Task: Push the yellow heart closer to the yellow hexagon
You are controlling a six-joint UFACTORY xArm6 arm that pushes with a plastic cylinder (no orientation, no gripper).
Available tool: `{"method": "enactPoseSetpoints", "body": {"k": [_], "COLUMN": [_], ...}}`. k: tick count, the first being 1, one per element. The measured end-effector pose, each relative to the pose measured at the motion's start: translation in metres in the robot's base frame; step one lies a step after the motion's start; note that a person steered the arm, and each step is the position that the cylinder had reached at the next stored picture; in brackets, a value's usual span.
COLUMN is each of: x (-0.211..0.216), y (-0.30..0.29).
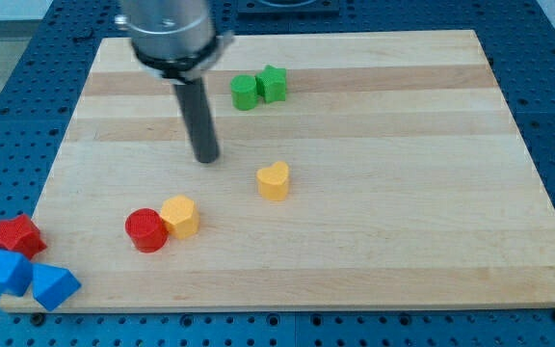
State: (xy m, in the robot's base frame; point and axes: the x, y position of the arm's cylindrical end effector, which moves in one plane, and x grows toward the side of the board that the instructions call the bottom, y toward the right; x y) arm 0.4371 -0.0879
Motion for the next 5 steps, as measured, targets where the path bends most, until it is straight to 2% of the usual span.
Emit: {"method": "enactPoseSetpoints", "body": {"k": [1, 2, 3, 4, 5], "x": [0.01, -0.013, -0.018, -0.004, 0.02], "y": [0.028, 0.068, 0.123, 0.14, 0.131]}}
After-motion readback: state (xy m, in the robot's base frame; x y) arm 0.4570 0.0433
